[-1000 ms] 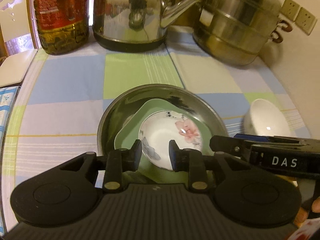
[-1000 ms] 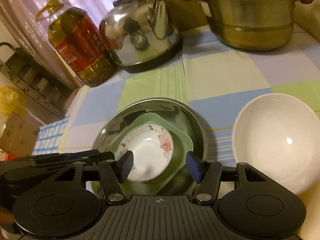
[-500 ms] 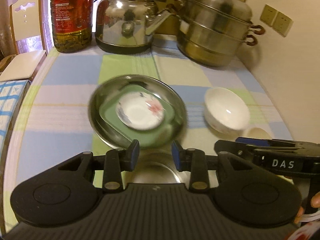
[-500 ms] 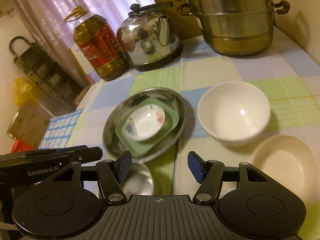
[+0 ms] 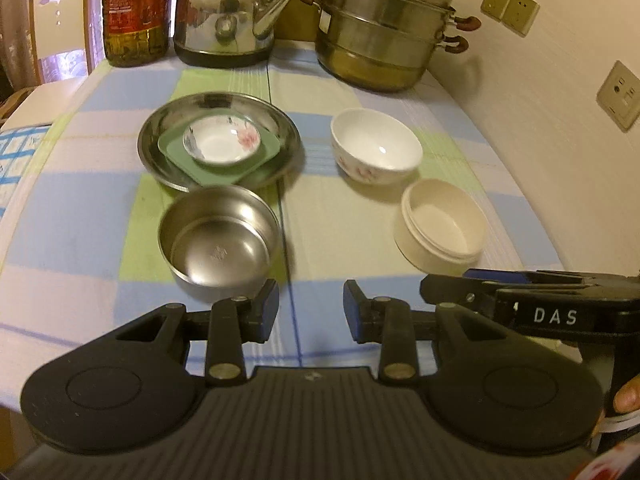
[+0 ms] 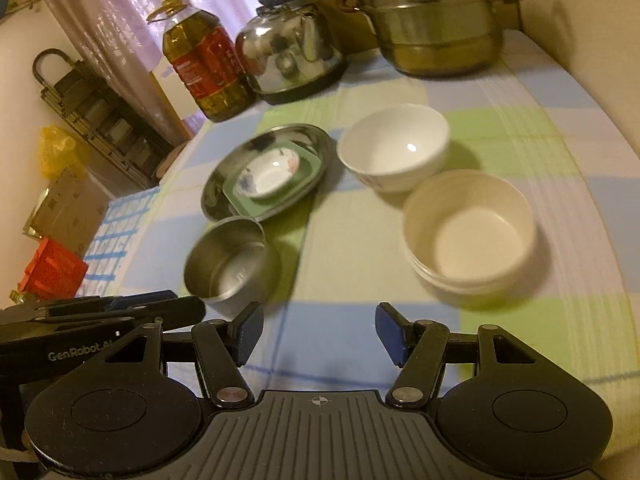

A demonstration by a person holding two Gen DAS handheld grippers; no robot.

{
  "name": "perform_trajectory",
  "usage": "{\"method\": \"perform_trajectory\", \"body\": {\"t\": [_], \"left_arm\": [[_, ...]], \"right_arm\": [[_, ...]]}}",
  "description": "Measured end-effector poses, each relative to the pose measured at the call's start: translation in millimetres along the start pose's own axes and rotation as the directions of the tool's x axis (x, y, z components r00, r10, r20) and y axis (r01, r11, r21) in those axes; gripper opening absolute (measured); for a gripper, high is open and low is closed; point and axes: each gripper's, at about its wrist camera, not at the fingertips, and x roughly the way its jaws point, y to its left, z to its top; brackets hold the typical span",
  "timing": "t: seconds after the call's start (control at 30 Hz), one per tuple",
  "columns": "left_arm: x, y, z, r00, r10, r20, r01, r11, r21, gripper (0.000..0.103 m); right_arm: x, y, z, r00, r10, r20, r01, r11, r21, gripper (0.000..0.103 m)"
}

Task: Organize plates and bowls
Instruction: 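Pull the left tool back from the stacked dishes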

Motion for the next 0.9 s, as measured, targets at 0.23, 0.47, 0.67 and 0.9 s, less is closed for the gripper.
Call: {"method": "perform_trajectory", "body": {"t": [0.23, 0.47, 0.67, 0.9], "left_arm": [[-11.7, -14.2, -25.3, 1.000, 0.021, -0.014, -0.021, 0.999, -0.028, 0.031], [-20.0, -16.2, -39.3, 0.999, 0.042, -0.024, -0.043, 0.998, -0.050, 0.031], [-23.5, -18.1, -46.6, 0.998, 0.055, -0.034, -0.056, 0.997, -0.051, 0.031], [-22.9, -20.8, -49.6, 0.997, 0.056, -0.047, -0.058, 0.997, -0.047, 0.031]], "right_arm": [[-24.8, -20.3, -22.0, 1.000, -0.014, -0.009, 0.014, 0.999, 0.029, 0.062], [-36.8, -33.7, -35.0, 1.000, -0.011, -0.014, 0.012, 0.997, 0.076, 0.062], [-42.2, -39.4, -42.2, 1.000, -0.002, -0.019, 0.004, 0.994, 0.111, 0.062], [-44.8, -44.3, -48.4, 0.999, -0.003, -0.034, 0.008, 0.989, 0.145, 0.063]]}}
